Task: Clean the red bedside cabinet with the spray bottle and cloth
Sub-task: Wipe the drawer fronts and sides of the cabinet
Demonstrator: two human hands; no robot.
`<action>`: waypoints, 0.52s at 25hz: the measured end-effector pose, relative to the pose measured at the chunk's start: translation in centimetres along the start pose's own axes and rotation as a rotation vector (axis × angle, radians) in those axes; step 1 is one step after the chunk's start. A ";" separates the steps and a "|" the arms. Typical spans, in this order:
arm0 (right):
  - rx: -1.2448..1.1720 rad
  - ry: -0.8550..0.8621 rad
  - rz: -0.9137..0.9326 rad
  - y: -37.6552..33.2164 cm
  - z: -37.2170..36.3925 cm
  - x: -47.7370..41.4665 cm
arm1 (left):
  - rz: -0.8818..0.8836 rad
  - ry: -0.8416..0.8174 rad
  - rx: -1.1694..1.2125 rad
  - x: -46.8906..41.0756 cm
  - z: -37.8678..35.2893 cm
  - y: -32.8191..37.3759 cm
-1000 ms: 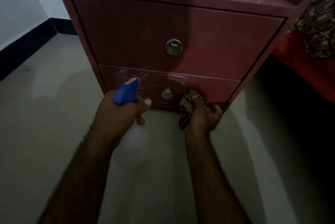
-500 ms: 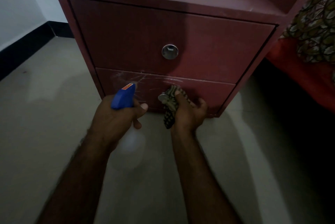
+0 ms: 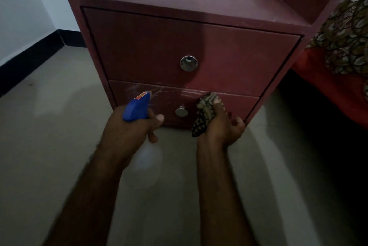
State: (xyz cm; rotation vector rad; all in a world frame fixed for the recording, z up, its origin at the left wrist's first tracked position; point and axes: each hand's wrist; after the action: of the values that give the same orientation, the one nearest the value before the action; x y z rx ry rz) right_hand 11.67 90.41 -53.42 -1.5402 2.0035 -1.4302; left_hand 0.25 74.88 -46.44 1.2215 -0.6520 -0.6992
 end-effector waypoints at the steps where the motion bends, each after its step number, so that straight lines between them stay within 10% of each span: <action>1: -0.024 0.029 0.017 -0.5 0.1 -0.6 | 0.000 -0.006 0.001 0.1 0.1 0.1; 13: -0.042 0.064 0.082 -2.5 0.4 -2.1 | -0.009 -0.013 0.003 0.5 0.5 0.7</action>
State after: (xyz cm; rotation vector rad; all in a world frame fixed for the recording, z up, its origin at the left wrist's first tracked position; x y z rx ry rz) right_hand 14.35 91.98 -52.37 -1.4274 2.1203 -1.4318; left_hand 0.31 74.34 -45.60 1.2245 -0.6591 -0.7141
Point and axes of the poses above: each hand's wrist, its own x-axis away from the middle knuckle, its own z-axis out of the back of the hand, y = z × x, and after that the axes turned 1 degree about z, right-handed
